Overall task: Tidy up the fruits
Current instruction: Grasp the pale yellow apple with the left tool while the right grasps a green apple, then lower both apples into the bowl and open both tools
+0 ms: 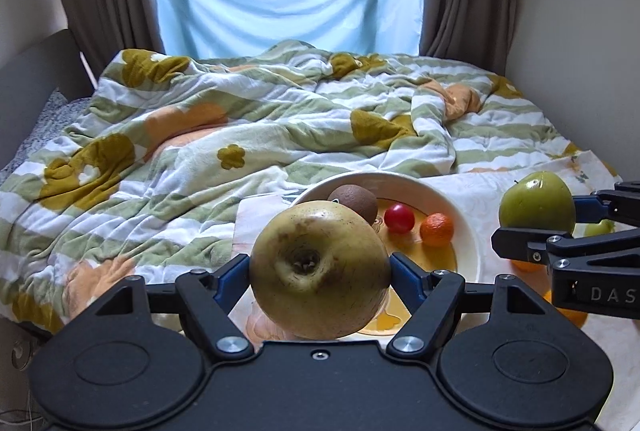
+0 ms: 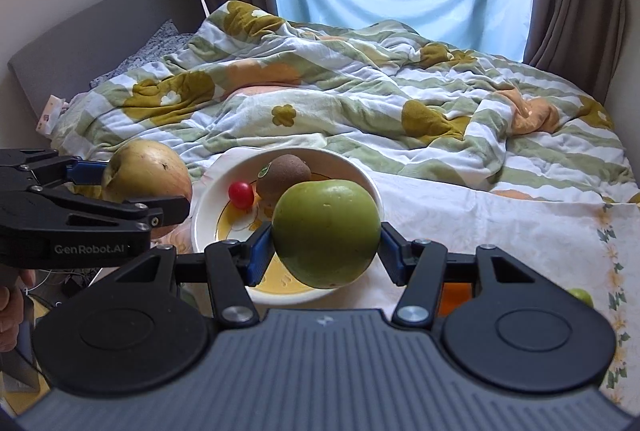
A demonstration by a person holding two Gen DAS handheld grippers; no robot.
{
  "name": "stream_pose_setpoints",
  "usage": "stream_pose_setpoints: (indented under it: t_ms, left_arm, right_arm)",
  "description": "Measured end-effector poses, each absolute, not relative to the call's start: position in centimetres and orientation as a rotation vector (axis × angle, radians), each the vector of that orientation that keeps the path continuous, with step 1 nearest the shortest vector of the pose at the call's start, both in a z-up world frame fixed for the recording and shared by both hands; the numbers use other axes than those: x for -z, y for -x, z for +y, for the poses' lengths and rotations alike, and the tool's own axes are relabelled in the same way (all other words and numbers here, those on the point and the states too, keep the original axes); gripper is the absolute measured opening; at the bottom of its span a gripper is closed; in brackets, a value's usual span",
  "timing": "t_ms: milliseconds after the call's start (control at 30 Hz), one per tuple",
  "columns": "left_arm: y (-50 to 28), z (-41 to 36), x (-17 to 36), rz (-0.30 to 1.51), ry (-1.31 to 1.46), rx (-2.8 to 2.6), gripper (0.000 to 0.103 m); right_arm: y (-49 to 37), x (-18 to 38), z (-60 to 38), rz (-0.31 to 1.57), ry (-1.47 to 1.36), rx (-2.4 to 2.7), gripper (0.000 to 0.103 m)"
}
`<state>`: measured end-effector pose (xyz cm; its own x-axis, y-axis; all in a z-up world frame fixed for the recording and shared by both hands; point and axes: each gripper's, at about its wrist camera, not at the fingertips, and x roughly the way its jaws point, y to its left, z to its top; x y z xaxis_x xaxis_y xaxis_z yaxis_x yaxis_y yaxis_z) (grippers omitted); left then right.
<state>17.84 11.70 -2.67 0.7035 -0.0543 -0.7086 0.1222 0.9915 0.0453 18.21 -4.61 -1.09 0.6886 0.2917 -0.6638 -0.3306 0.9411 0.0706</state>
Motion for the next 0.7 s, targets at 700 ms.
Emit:
stream_pose_setpoints:
  t_ms: [700]
  left_arm:
    - [-22.5, 9.8, 8.9, 0.887, -0.243, 0.248, 0.079]
  right_arm:
    - [-24.4, 5.6, -4.4, 0.854, 0.012, -0.207, 0.071]
